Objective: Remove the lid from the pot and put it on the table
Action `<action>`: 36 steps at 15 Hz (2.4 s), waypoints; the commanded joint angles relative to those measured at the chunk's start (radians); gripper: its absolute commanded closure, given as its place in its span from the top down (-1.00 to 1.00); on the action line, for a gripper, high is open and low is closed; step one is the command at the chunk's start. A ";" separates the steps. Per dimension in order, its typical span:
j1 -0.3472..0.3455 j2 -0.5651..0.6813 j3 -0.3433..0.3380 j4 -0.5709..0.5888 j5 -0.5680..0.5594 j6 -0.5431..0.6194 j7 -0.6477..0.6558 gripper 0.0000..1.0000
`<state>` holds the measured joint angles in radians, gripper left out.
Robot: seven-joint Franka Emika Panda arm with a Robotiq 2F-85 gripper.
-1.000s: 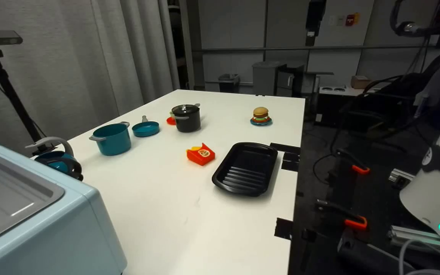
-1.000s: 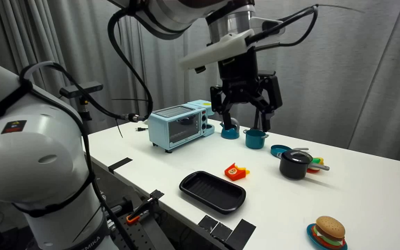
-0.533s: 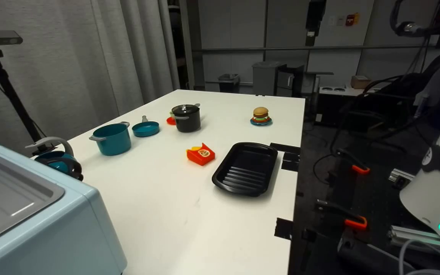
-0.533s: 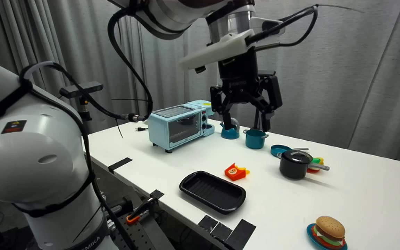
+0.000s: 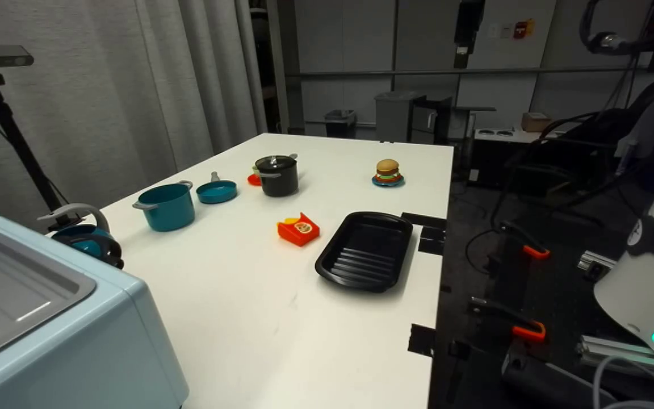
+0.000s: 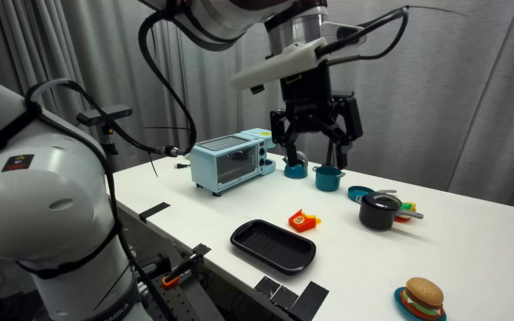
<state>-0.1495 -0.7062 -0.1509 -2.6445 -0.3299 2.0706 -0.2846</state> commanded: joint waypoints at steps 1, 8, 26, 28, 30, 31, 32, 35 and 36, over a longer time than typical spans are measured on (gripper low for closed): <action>0.007 -0.001 -0.005 0.002 -0.003 -0.004 0.003 1.00; 0.007 -0.001 -0.005 0.002 -0.003 -0.004 0.003 1.00; 0.001 0.581 -0.042 0.380 0.159 0.093 0.073 1.00; -0.003 0.655 -0.044 0.463 0.209 0.081 0.082 1.00; -0.008 0.716 -0.044 0.532 0.248 0.078 0.089 1.00; -0.011 0.742 -0.044 0.565 0.265 0.074 0.098 1.00; -0.015 0.765 -0.043 0.595 0.278 0.065 0.108 1.00; -0.012 0.724 -0.034 0.523 0.240 0.105 0.097 1.00; -0.012 0.723 -0.034 0.519 0.239 0.105 0.097 1.00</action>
<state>-0.1536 0.0162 -0.1931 -2.1278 -0.0905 2.1788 -0.1877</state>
